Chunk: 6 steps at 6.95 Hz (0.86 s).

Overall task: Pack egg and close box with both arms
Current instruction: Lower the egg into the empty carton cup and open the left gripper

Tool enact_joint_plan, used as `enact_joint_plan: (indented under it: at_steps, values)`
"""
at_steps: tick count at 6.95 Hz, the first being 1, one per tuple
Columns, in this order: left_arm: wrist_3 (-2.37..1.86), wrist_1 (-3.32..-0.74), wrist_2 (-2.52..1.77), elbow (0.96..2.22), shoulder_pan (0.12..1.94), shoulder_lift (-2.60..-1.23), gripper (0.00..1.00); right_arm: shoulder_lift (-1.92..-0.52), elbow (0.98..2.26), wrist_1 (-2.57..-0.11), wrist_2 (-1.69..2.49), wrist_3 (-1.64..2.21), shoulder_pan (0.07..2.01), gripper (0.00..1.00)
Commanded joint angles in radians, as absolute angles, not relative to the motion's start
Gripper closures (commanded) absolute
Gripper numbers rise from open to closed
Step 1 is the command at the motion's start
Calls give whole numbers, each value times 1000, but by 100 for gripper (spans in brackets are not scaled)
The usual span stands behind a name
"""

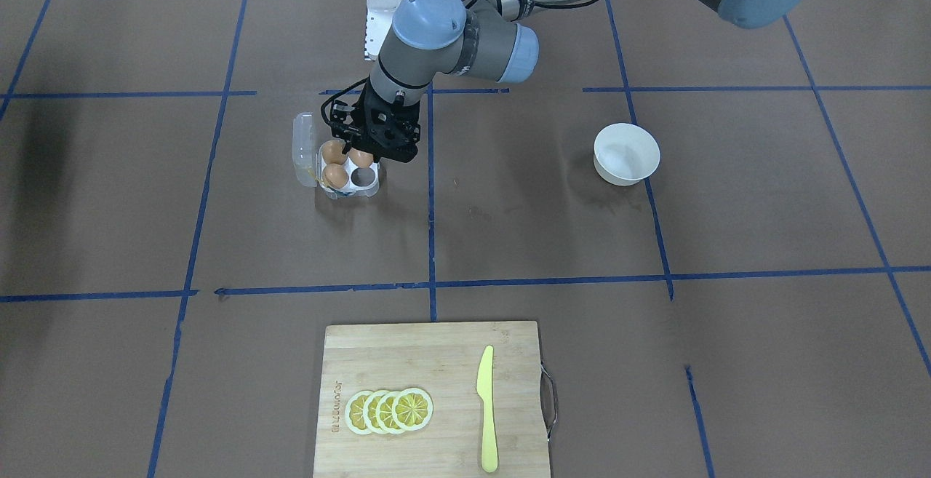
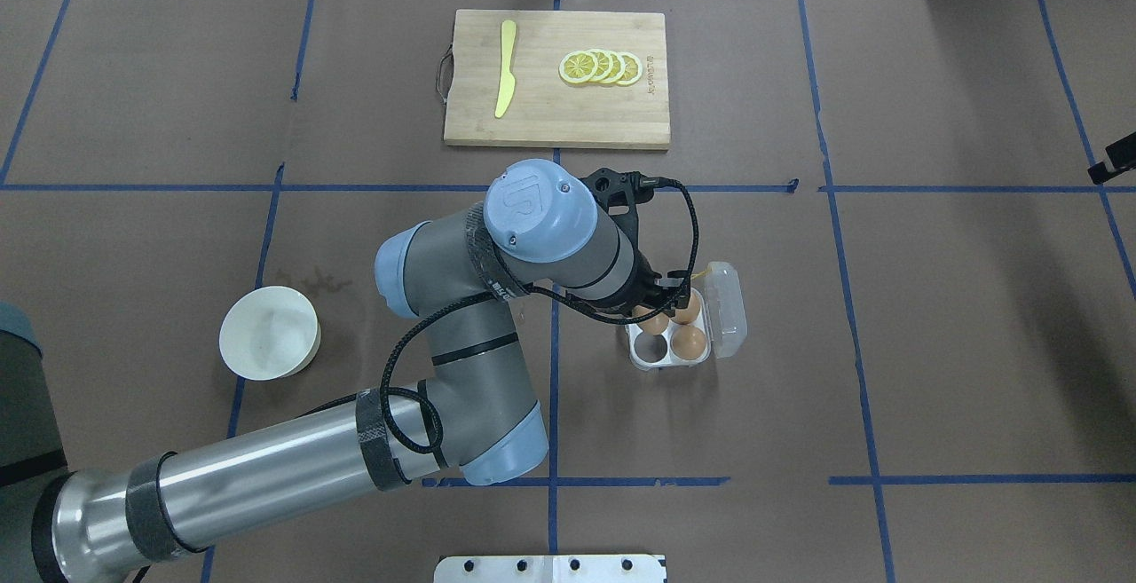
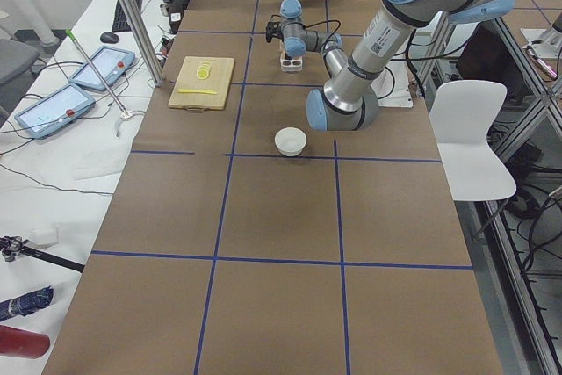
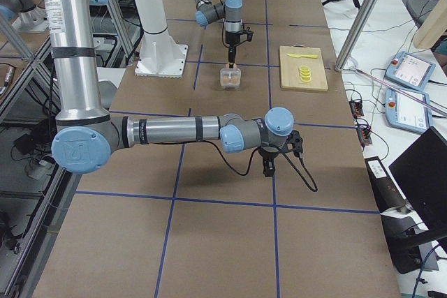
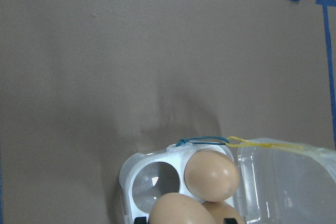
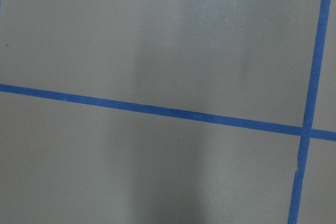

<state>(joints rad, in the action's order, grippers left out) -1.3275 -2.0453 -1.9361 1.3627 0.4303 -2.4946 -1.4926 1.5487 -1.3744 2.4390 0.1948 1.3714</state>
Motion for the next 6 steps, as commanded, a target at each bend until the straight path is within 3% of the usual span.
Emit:
enact_joint_plan:
  at_steps: [1, 5, 6]
  values:
    - [-1333, -2045, -1936, 1364, 419, -2496, 92, -1493, 1546, -1374, 2439, 195, 1371, 0]
    - [-1336, -2043, -1936, 1365, 405, -2494, 84, -1493, 1545, -1374, 2439, 195, 1371, 0]
    - [-1336, -2043, -1936, 1365, 405, -2494, 62, -1493, 1545, -1374, 2439, 196, 1371, 0]
